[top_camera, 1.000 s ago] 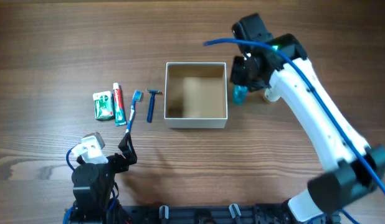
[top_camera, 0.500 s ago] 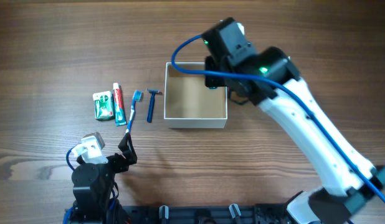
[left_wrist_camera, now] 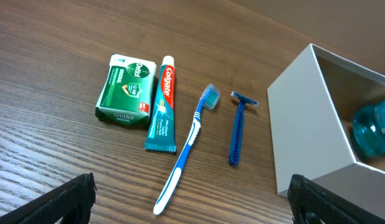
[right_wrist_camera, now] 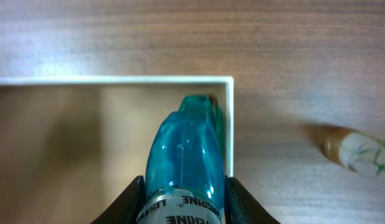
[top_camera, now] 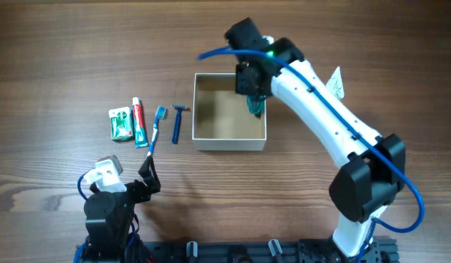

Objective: Pack container
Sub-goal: 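Lift the bottle over the box and lower it inside, release, then grasp the white-green tube with the right gripper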

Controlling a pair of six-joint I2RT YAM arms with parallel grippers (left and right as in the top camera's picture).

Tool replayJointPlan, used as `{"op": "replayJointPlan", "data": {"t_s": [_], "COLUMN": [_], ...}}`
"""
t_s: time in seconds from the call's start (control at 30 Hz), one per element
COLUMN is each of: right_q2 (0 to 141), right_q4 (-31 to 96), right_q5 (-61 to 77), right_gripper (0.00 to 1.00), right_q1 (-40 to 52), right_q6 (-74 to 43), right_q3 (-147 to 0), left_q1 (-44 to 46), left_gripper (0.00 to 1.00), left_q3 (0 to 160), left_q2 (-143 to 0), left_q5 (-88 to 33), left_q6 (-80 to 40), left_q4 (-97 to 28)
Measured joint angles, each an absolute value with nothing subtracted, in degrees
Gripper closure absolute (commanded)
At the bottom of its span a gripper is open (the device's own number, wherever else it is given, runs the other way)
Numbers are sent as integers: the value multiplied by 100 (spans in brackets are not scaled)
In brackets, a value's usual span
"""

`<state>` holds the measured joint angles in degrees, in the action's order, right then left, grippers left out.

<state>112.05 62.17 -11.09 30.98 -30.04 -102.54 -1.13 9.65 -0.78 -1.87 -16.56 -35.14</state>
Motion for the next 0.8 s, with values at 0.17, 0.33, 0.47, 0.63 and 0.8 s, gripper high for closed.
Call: {"op": "replayJointPlan", "data": {"t_s": [0.17, 0.33, 0.47, 0.63, 0.8], "right_q2": [11205, 11205, 11205, 10936, 9478], "right_q4": [6064, 6003, 6073, 6163, 6167], "right_q5": [-541, -384, -384, -416, -1092], "right_gripper": [53, 27, 25, 10, 6], "right_q1": [2773, 2770, 2770, 2770, 2705], "right_q6": [-2685, -2469, -2429, -2410, -2244], "right_q3": [-10256, -10256, -10256, -10256, -10278], "left_q1": [-113, -113, -113, -113, -113], "left_gripper": [0, 0, 0, 0, 0], "left_q3": [965, 965, 965, 965, 965], "left_q2": [-78, -78, -78, -78, -78], "left_q5": [-187, -187, -187, -187, -187], "left_q6": [-1658, -1656, -1656, -1656, -1658], "left_q4": [-3514, -3514, -3514, -3516, -3516]}}
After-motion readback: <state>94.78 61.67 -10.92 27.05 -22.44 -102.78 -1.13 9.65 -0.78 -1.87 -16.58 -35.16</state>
